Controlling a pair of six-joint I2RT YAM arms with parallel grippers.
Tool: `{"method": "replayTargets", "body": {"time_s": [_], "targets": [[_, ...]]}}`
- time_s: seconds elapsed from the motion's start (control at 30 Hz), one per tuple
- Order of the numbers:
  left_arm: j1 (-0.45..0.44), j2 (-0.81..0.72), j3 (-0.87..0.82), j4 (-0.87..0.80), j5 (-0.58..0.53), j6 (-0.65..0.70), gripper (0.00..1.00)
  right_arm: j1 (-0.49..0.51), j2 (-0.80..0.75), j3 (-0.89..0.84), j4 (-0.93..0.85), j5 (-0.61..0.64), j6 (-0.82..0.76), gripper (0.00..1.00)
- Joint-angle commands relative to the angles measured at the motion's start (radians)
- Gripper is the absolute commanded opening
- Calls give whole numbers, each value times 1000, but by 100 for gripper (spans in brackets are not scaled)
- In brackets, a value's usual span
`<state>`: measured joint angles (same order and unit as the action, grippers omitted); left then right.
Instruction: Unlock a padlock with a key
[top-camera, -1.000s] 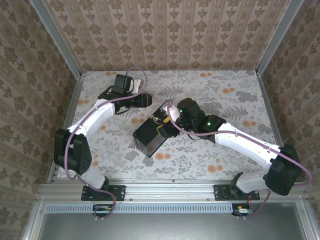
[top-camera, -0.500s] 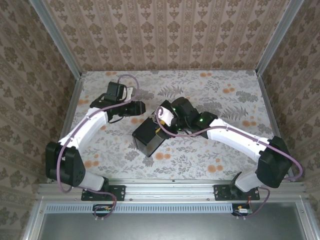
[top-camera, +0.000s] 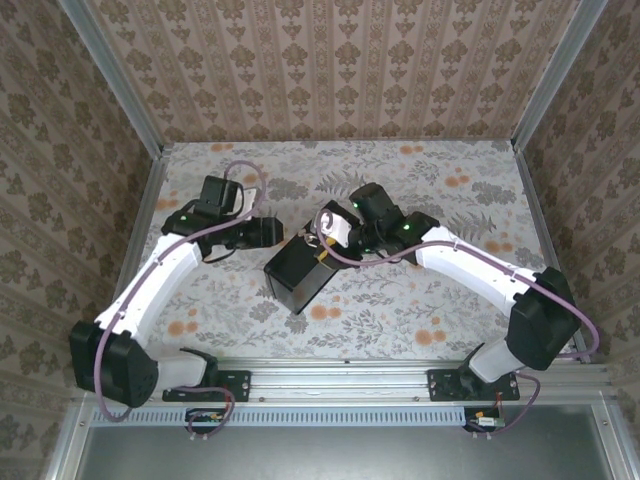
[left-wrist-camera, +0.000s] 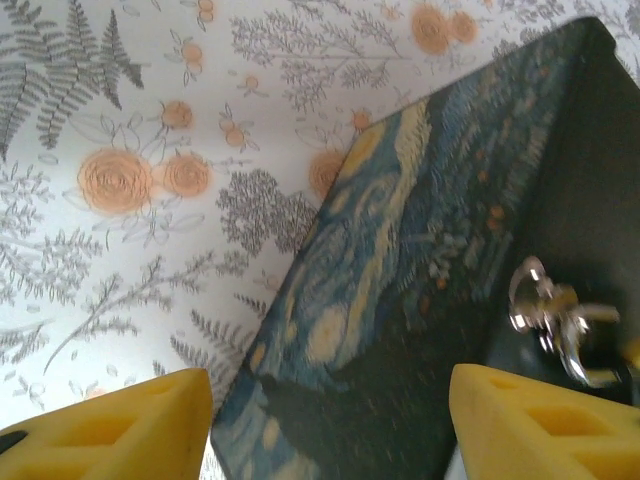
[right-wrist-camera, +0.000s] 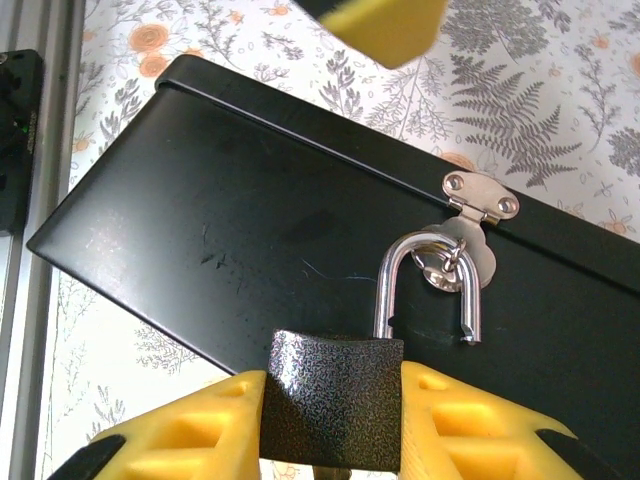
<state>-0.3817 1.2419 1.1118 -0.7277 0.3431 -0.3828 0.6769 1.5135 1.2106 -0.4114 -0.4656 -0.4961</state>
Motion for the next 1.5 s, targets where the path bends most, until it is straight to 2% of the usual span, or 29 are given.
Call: {"method": "replayTargets", "body": {"time_s": [0.0, 0.13, 0.27, 0.4, 0.5, 0.9, 1.13, 1.27, 1.47], "targets": [[-15, -66, -15, -94, -11, -8, 65, -15, 33, 71, -73, -120, -138, 27], [-55, -87, -25, -140, -3, 4, 65, -29, 70, 122, -119, -153, -227, 26], [-58, -89, -65, -147, -9, 13, 64, -39, 86, 162, -187, -177, -320, 26], [-43, -70, -87, -128, -9, 16, 63, -43, 103, 189, -198, -227, -374, 26], [-31, -60, -96, -90, 14, 19, 57, -44, 134, 225, -236, -258, -414, 25], [13, 38, -88, -2, 99, 57, 46, -37, 193, 282, -251, -292, -502, 25], [49, 106, -60, 42, 179, 106, 33, -27, 244, 394, -394, -323, -629, 24], [101, 113, -75, 55, 238, 123, 33, -38, 284, 460, -487, -290, -720, 24], [141, 113, -71, 57, 282, 172, 33, -56, 362, 578, -653, -331, -861, 23]]}}
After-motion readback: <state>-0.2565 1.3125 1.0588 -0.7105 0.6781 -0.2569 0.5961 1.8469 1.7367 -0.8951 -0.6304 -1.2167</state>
